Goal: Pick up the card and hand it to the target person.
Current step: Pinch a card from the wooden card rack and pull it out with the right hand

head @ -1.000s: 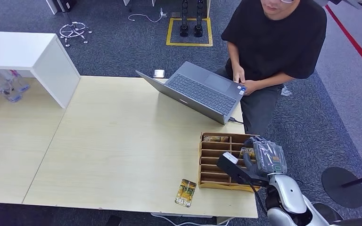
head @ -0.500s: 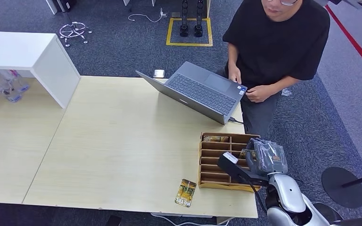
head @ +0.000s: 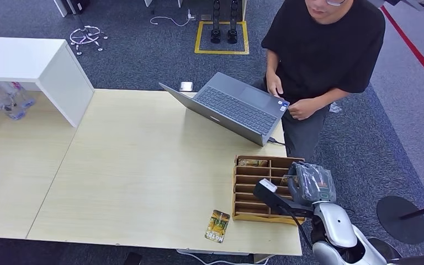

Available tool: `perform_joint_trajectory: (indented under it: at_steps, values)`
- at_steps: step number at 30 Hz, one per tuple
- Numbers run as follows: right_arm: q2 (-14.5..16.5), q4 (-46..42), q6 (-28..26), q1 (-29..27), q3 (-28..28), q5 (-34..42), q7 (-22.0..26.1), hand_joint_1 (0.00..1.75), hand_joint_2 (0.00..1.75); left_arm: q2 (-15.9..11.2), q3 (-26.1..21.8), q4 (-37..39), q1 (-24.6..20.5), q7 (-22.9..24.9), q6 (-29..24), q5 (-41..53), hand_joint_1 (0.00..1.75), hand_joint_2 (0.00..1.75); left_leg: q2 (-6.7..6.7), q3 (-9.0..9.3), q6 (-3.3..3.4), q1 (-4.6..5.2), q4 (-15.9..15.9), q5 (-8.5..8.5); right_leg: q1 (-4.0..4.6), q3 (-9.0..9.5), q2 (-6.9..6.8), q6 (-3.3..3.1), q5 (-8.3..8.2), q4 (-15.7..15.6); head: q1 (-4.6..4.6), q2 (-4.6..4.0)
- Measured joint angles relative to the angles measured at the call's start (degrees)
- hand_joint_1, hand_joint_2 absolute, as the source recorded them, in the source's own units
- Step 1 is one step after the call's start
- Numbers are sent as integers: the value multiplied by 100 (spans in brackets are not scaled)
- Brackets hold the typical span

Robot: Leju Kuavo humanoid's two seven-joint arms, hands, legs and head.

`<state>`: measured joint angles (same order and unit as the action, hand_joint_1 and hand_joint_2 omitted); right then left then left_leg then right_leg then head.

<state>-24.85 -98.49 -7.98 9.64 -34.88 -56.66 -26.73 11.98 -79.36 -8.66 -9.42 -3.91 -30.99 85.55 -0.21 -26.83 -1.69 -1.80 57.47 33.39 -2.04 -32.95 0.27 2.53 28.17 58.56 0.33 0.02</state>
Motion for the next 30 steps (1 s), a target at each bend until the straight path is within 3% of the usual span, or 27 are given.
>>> perform_joint_trajectory:
  at_steps: [12,19,30]
  values:
    - [-2,31,209,24,-100,-23,-7,110,175,0,0,0,0,-32,2,0,0,0,1,3,0,0,0,0,0,-2,2,0,0,0,1,0]
    - [-2,46,261,42,-114,-15,-17,129,175,0,0,0,0,-39,3,0,0,0,1,3,0,0,0,0,0,-1,2,0,0,0,1,0]
    - [-20,46,270,52,-114,-10,-21,140,175,0,0,1,0,-42,11,0,0,0,1,2,0,0,0,0,0,-1,2,0,0,0,0,0]
